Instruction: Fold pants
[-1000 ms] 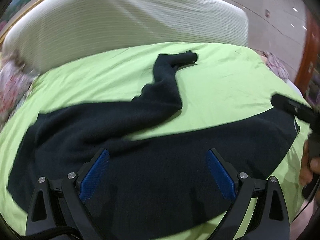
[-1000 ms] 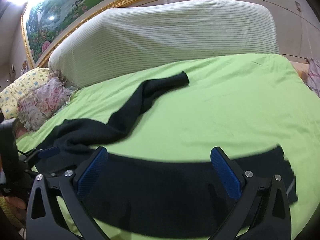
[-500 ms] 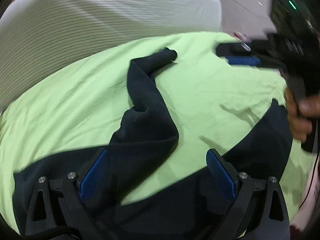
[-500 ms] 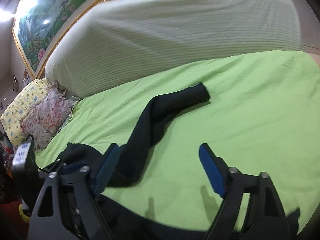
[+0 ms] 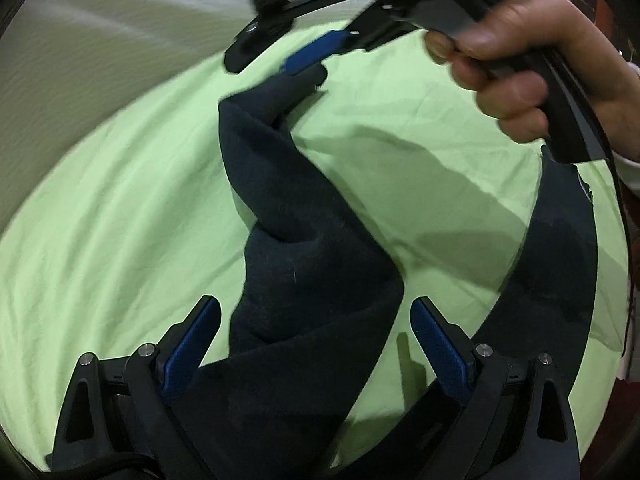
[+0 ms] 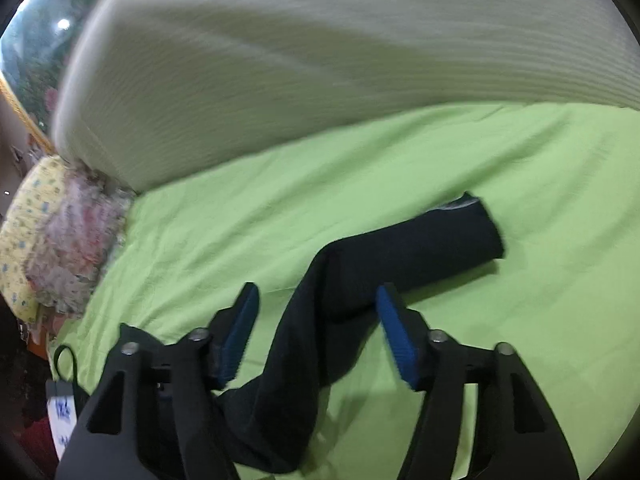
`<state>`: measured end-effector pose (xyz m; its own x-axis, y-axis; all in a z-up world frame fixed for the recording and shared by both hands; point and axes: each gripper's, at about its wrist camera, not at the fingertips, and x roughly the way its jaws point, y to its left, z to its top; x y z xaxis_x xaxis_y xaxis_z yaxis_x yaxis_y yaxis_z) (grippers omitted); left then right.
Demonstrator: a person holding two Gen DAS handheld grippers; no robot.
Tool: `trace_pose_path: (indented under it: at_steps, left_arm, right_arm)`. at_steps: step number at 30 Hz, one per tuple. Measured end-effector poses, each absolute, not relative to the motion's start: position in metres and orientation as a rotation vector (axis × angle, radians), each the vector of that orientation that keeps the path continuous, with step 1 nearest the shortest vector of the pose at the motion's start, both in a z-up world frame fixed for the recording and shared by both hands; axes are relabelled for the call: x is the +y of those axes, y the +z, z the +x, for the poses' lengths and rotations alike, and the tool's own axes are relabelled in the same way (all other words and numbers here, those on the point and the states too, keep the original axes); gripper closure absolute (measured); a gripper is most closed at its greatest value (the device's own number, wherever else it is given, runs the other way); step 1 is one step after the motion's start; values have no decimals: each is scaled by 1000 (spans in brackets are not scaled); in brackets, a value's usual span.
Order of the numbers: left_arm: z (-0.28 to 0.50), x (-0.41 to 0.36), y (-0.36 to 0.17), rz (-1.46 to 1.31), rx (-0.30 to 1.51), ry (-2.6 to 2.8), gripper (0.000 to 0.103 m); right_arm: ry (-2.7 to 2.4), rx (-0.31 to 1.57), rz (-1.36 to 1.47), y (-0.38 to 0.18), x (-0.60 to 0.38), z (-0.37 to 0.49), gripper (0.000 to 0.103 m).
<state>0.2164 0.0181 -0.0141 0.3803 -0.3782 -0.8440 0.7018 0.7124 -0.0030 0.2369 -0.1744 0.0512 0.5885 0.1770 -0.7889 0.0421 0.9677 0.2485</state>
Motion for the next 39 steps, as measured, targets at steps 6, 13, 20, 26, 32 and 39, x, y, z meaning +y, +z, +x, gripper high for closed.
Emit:
trace_pose_path:
  at_steps: [6, 13, 20, 26, 32, 39]
  left_arm:
    - [218, 17, -34, 419, 1005, -731, 17]
    - [204, 19, -34, 476, 999, -750, 50]
    - [193, 28, -26, 466, 953, -739, 82]
    - [173, 48, -8, 395, 904, -719, 89]
    - [143, 67, 11, 316, 849, -706, 91]
    - [110, 86, 25, 236, 829, -706, 91]
  right_arm:
    - [62, 1007, 287, 24, -173, 268, 61]
    - [66, 961, 290, 29, -175, 256, 97]
    - [35, 838, 382, 60, -206, 204, 98]
    - [-33, 714, 479, 71, -231, 132, 98]
    - [-96, 639, 514, 64, -240, 54, 98]
    - [-151, 599, 580, 46, -246, -24, 98]
